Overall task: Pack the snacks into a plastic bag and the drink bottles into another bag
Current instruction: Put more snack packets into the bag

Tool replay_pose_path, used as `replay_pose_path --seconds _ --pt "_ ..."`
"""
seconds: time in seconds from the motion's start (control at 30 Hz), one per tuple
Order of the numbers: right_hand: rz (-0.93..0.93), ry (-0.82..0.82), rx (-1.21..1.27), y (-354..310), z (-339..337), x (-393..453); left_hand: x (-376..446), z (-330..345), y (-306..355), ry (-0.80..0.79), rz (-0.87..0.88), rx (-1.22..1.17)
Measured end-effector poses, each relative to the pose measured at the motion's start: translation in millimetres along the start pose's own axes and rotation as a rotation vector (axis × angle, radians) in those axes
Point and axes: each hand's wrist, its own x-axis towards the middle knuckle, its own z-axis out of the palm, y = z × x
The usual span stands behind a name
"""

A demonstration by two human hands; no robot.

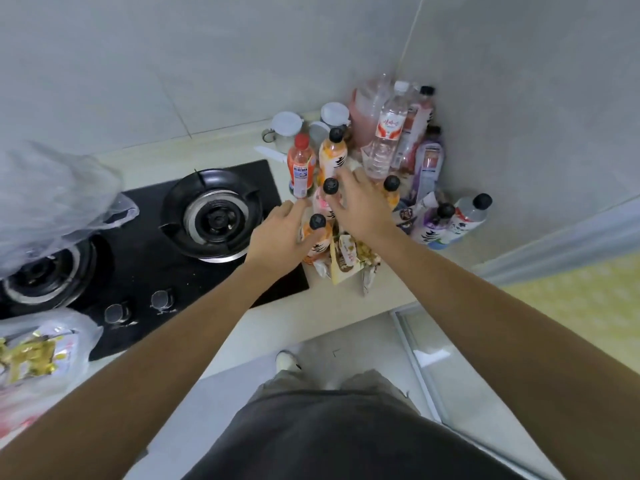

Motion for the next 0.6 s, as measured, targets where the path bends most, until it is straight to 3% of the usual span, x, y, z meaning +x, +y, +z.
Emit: replay_pose_path --seconds 0.33,0.6 --pt "-0.185 -0.131 -0.018 14 10 47 14 18 30 -0.036 -0.097 0.1" --pt "-0.41 -0.143 0.184 -25 2 77 -12 -19 16 0.179 -0.288 0.04"
